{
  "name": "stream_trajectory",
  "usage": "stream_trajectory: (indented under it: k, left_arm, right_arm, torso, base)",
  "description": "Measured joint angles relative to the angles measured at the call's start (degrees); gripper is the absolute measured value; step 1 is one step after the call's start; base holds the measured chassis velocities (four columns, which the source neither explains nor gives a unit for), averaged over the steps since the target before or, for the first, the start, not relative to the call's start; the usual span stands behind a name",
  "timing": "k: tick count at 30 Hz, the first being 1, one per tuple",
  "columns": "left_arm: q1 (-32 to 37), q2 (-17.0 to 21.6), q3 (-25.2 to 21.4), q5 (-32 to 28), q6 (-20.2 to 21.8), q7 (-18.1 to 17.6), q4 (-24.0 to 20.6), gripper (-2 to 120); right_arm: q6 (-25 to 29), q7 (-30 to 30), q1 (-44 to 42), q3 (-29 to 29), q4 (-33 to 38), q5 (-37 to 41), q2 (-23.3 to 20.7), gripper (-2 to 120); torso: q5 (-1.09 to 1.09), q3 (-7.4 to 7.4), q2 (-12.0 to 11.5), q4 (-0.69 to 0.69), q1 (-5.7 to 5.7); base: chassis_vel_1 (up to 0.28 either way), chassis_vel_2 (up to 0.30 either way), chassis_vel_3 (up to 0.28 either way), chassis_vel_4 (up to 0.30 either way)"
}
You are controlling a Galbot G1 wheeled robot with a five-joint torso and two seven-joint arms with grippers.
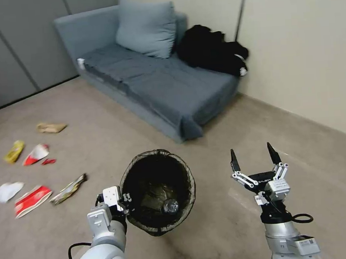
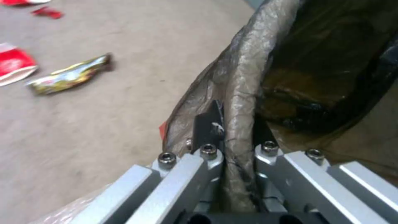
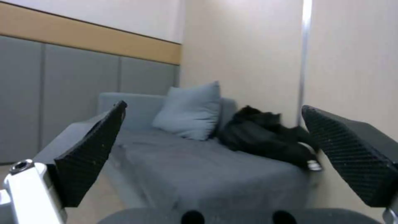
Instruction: Pick up the trash bin, then pick up the garbage from the floor and place it into the trash bin.
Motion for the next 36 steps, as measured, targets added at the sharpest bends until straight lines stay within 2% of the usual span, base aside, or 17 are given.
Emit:
stream_trajectory:
  k: [36]
  left_arm:
    - [-0.2, -0.1, 0.0, 0.0, 0.0, 0.0, 0.0, 0]
  right_arm:
    - [-0.1, -0.2, 0.4, -0.5, -0.1, -0.7, 0.1, 100]
  torso:
    - [0.0, 0.0, 0.0, 0.01, 0.0]
  base:
    - [0.127, 0.126, 0.126, 0.125]
